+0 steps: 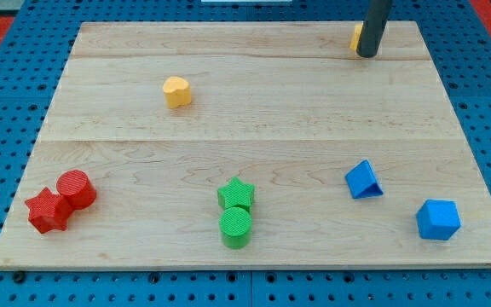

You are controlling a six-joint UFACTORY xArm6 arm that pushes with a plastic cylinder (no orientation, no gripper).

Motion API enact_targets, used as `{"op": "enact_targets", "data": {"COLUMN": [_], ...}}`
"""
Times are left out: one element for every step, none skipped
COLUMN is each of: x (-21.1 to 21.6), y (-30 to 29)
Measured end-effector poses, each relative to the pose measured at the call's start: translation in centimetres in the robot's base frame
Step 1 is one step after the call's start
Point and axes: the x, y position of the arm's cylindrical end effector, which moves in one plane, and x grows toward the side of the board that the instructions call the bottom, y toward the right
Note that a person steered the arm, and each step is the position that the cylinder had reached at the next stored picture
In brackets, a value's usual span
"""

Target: Push the yellow heart towards top centre

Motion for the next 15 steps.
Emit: {"op": "enact_targets", "data": {"x": [-1.8, 4.6, 11.0, 13.6, 14.2, 11.6, 10.4, 12.1, 11.9, 8.7, 9.0, 7.9, 5.8, 4.1, 2.1], "y": [-0.6, -3.7, -14.8, -26.6, -32.8, -28.9, -21.0, -23.7, -32.9, -27.5, -18.9, -15.4, -16.1, -17.0, -20.4]}}
